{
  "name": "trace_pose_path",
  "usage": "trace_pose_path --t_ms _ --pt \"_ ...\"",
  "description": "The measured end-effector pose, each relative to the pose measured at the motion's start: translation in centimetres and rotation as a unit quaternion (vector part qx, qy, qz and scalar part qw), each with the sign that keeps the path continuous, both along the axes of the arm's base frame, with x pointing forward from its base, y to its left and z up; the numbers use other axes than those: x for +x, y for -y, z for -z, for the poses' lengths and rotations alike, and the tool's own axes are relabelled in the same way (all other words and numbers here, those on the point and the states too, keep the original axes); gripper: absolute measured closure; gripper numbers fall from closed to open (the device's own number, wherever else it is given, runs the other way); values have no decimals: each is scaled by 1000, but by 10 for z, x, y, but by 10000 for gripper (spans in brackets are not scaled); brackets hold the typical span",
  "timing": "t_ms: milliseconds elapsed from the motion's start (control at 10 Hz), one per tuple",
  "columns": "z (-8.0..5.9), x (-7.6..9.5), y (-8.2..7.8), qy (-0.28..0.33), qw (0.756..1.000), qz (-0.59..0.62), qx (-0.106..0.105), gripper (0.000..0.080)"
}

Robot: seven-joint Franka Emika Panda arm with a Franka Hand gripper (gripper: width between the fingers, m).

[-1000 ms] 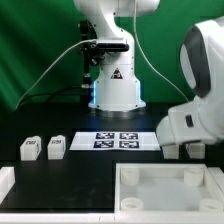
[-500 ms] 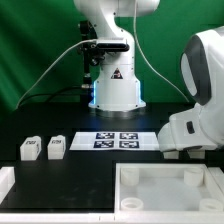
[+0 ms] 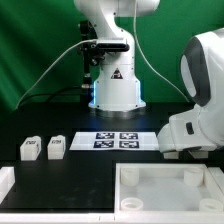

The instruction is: Assemble one leg

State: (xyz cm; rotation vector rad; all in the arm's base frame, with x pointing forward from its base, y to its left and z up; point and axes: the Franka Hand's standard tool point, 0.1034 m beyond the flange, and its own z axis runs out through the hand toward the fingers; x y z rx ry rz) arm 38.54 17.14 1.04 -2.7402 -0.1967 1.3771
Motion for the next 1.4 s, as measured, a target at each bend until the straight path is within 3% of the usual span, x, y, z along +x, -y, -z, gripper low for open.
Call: trace_pose_path --t_ms 900,1000,1200,1300,1400 --pt "0 0 0 0 1000 0 0 509" --pt "-8 3 4 -4 1000 -12 14 509" --pt "-53 43 25 11 1000 -8 27 509" --pt "-63 71 32 90 995 0 42 509" --pt "-80 85 43 151 987 9 44 509"
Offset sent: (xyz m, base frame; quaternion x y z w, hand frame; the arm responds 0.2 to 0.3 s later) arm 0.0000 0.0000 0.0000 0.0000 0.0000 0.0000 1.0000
